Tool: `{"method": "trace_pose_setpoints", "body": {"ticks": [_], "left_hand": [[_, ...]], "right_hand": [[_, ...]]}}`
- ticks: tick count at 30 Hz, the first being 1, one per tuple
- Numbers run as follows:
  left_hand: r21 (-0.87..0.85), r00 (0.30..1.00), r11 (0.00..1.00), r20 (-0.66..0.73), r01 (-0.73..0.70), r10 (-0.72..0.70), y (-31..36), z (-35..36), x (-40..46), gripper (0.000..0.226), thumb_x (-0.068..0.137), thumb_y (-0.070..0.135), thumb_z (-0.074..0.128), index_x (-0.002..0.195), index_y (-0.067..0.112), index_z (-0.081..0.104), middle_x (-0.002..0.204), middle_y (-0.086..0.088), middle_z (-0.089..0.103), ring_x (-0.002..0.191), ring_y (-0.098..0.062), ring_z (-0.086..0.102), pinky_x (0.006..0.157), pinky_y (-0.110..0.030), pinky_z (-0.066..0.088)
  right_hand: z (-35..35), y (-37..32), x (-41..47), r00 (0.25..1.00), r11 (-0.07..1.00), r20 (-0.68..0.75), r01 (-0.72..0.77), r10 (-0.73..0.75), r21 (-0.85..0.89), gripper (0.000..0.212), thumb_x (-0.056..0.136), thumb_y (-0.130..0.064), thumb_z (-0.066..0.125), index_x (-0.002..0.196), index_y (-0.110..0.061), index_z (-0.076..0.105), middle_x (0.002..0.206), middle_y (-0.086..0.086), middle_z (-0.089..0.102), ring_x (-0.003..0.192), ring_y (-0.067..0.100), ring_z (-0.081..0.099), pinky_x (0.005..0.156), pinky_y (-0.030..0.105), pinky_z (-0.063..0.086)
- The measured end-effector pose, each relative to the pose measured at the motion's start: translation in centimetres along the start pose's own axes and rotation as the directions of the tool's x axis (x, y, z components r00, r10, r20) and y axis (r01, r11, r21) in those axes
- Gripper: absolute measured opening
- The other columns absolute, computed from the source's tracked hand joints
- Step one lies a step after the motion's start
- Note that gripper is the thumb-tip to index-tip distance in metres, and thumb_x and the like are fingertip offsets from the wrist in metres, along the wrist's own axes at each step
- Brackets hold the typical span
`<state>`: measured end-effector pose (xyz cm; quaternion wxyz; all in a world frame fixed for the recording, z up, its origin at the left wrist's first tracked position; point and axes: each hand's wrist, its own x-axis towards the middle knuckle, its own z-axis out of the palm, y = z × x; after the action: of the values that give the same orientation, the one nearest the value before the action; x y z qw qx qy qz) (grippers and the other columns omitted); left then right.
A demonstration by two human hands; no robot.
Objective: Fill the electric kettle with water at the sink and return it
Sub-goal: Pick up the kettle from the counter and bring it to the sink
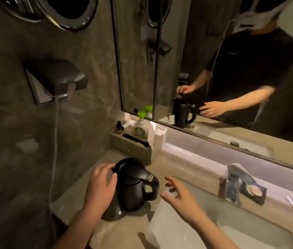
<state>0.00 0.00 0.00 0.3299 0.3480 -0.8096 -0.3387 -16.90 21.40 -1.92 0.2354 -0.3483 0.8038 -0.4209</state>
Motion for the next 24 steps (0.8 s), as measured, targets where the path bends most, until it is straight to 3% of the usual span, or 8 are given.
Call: {"method": "trace_pose_setpoints", "body": {"ticks": [1,3,9,13,15,18,21,24], "left_hand": [[0.135,0.994,0.986,0.034,0.095,-0.101,-4.4,-2.6,-2.5,0.027,0.089,0.019,0.060,0.115,0.020,0.062,0.118,0.003,0.049,0.109,-0.014,0.046,0.096,-0.030,0.036],[0.147,0.997,0.988,0.043,0.051,-0.058,-4.3,-0.9,-1.9,0.029,0.088,0.019,0.060,0.117,0.014,0.062,0.124,-0.004,0.051,0.116,-0.020,0.046,0.100,-0.030,0.034],[0.234,0.992,0.971,0.101,0.045,-0.071,-3.8,0.7,-0.6,0.031,0.090,0.030,0.055,0.118,0.020,0.061,0.132,-0.004,0.050,0.122,-0.021,0.043,0.099,-0.033,0.036],[0.207,0.990,0.978,0.123,0.040,-0.067,-4.1,0.9,-0.6,0.034,0.091,0.032,0.054,0.122,0.022,0.060,0.136,-0.003,0.048,0.125,-0.019,0.041,0.101,-0.032,0.034],[0.185,0.985,0.981,0.148,0.059,-0.087,-3.8,0.8,-0.3,0.037,0.092,0.034,0.052,0.127,0.024,0.058,0.140,-0.001,0.044,0.129,-0.019,0.037,0.102,-0.032,0.032],[0.129,0.977,0.987,0.179,0.094,-0.116,-2.9,0.4,0.7,0.039,0.093,0.036,0.050,0.131,0.025,0.054,0.144,0.000,0.039,0.132,-0.017,0.033,0.103,-0.031,0.031],[0.060,0.981,0.996,0.178,0.067,-0.077,-1.3,-0.1,1.9,0.040,0.093,0.038,0.050,0.131,0.026,0.053,0.143,0.002,0.039,0.131,-0.014,0.034,0.099,-0.026,0.029],[-0.004,0.987,1.000,0.158,0.017,-0.016,0.6,0.2,2.7,0.036,0.092,0.036,0.052,0.127,0.028,0.056,0.141,0.003,0.043,0.130,-0.013,0.033,0.100,-0.026,0.025]], "right_hand": [[6.6,-0.6,0.7,0.988,1.000,0.150,-0.027,0.025,0.011,0.059,0.087,-0.040,0.068,0.141,-0.030,0.046,0.126,-0.009,0.055,0.111,0.009,0.055,0.095,0.027,0.044],[7.0,-1.3,1.7,0.990,0.997,0.136,0.024,-0.034,0.070,0.055,0.087,-0.034,0.070,0.137,-0.024,0.051,0.127,-0.005,0.057,0.114,0.012,0.055,0.101,0.033,0.045],[7.2,-0.7,4.9,0.974,0.969,0.223,-0.098,0.046,0.228,0.039,0.082,-0.031,0.076,0.115,-0.017,0.063,0.109,0.008,0.070,0.100,0.023,0.066,0.083,0.029,0.053],[8.7,-0.2,4.9,0.990,0.926,0.140,-0.086,0.037,0.369,0.034,0.084,-0.022,0.076,0.113,-0.011,0.064,0.107,0.014,0.071,0.098,0.026,0.067,0.084,0.032,0.053],[9.3,-0.5,4.8,0.996,0.913,0.082,-0.065,0.035,0.403,0.030,0.084,-0.021,0.075,0.111,-0.011,0.065,0.102,0.013,0.072,0.092,0.019,0.067,0.078,0.023,0.053],[9.3,-1.9,4.8,1.000,0.915,0.007,-0.023,0.022,0.404,0.019,0.085,-0.022,0.074,0.101,-0.015,0.066,0.087,0.000,0.068,0.075,0.002,0.064,0.065,0.013,0.048],[7.8,-3.4,4.7,0.998,0.923,-0.063,0.026,-0.002,0.383,0.021,0.084,-0.026,0.074,0.099,-0.014,0.066,0.088,0.003,0.069,0.077,0.005,0.064,0.068,0.017,0.049],[5.4,-4.5,4.0,0.988,0.933,-0.147,0.103,-0.055,0.345,0.014,0.083,-0.023,0.075,0.093,-0.022,0.066,0.085,-0.003,0.069,0.073,-0.005,0.063,0.063,0.009,0.047]]}}
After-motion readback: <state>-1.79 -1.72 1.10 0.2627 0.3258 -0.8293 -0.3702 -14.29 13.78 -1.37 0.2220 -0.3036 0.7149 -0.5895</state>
